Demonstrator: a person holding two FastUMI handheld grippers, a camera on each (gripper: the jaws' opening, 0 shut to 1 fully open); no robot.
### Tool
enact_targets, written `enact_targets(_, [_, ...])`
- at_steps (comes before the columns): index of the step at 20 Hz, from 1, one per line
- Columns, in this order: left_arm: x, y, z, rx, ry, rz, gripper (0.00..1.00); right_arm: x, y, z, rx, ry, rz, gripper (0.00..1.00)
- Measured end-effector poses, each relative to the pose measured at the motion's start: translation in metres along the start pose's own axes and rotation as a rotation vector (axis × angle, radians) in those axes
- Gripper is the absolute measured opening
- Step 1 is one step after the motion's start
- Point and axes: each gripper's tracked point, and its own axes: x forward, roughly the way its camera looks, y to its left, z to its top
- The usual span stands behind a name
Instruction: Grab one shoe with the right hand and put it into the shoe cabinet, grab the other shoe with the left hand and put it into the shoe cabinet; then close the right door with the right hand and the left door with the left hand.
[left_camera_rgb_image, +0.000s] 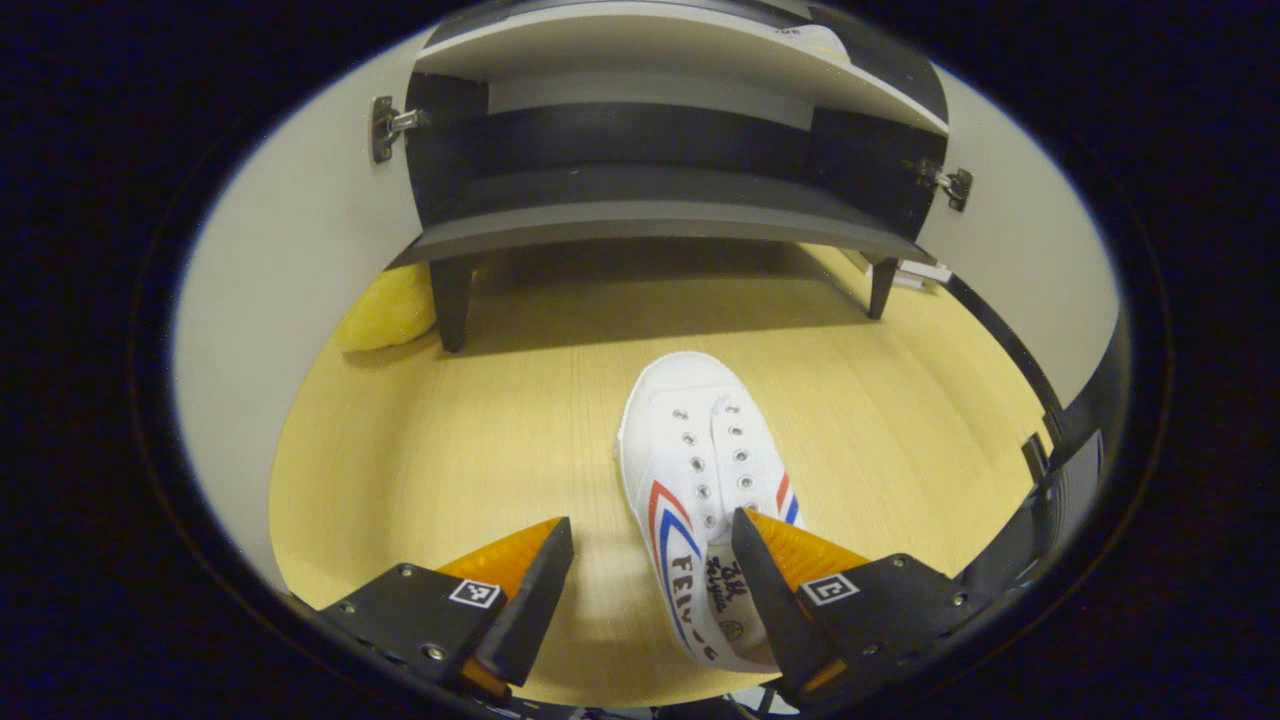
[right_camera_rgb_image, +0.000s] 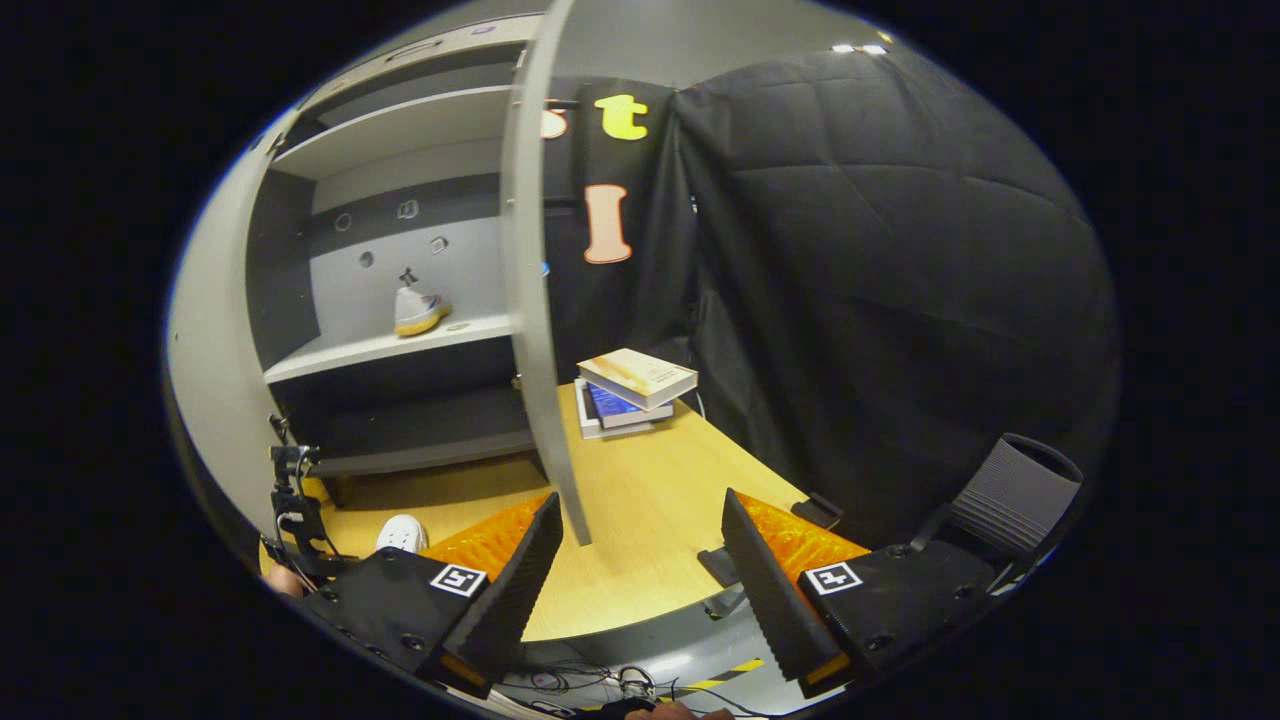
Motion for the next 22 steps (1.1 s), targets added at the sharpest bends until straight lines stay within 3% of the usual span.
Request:
enact_targets(1, [0.001, -0.005, -0.002, -0.017, 0.026, -0.021, 0.96, 0.004, -0.011, 0.001, 0.016, 0.0, -0.02, 0.99])
enact_targets(2, [0.001, -0.008, 0.003, -0.023, 0.012, -0.032, 0.71, 0.008, -0.022, 0.001, 0.026, 0.001, -0.038, 0.98])
enact_targets(3, [0.004, -0.009, 0.001, -0.009, 0.017, -0.03, 0.65, 0.011, -0.03, 0.001, 0.03, 0.002, -0.048, 0.98])
enact_targets(4, [0.004, -0.011, -0.002, 0.011, 0.028, -0.034, 0.52, 0.016, -0.039, 0.002, 0.032, 0.004, -0.057, 0.98])
enact_targets(6, [0.006, -0.016, 0.001, 0.018, 0.033, -0.034, 0.48, 0.027, -0.049, 0.005, 0.031, 0.007, -0.06, 0.98])
enact_targets(11, [0.006, -0.012, -0.004, -0.042, 0.077, -0.003, 0.2, 0.07, -0.059, 0.019, 0.01, -0.01, -0.04, 0.98])
enact_targets(13, [0.002, -0.007, -0.001, -0.083, 0.06, 0.019, 0.2, 0.089, -0.063, 0.027, 0.01, -0.022, -0.022, 0.98])
enact_targets(14, [0.007, -0.012, -0.002, -0.097, 0.064, 0.024, 0.03, 0.098, -0.064, 0.032, 0.009, -0.029, -0.012, 0.98])
enact_targets(22, [0.002, -0.009, 0.007, -0.173, -0.022, 0.059, 0.02, 0.151, -0.071, 0.061, -0.007, -0.076, 0.034, 0.98])
